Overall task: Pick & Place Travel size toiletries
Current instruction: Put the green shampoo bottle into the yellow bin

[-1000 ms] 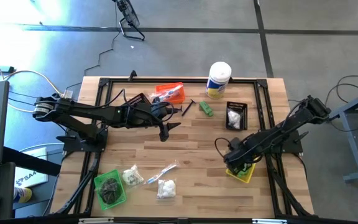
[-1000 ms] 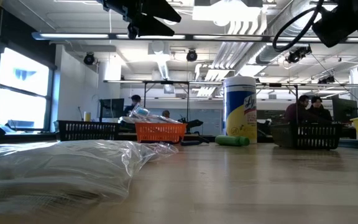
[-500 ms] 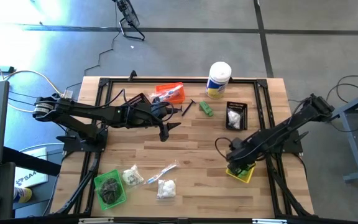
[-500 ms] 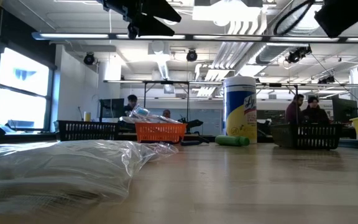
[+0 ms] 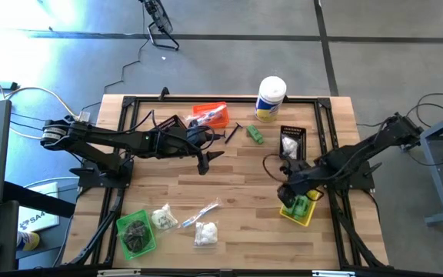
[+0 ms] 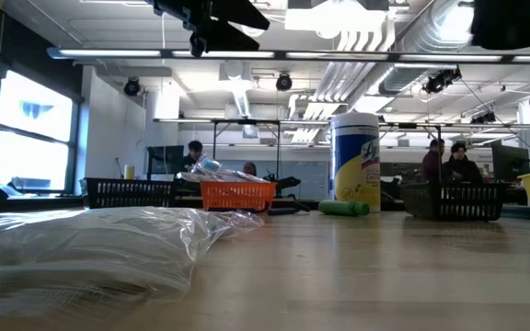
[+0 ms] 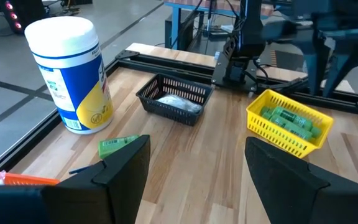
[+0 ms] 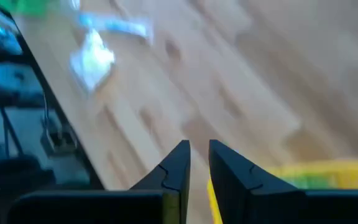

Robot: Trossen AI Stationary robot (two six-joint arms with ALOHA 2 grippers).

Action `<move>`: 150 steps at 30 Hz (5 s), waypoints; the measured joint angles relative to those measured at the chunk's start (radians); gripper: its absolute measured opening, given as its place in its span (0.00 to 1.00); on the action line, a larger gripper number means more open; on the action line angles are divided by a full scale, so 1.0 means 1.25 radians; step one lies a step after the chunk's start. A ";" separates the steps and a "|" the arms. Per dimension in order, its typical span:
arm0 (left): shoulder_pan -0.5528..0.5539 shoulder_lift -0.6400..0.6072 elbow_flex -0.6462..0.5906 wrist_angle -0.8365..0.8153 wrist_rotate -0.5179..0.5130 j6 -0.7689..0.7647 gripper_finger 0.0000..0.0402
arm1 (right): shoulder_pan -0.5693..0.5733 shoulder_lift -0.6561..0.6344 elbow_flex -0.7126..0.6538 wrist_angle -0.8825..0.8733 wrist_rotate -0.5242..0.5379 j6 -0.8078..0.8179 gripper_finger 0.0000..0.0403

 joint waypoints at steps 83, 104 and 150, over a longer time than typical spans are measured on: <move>0.000 -0.264 -0.182 -0.049 0.131 0.087 0.00 | -0.450 0.177 -0.001 0.503 0.118 -0.649 0.12; 0.000 -0.286 -0.429 0.372 0.185 -0.015 0.00 | -0.511 0.177 -0.001 0.414 0.063 -0.454 0.05; 0.000 -0.288 -0.428 0.337 0.181 -0.045 0.00 | -0.521 0.532 0.235 0.047 0.083 -0.383 0.52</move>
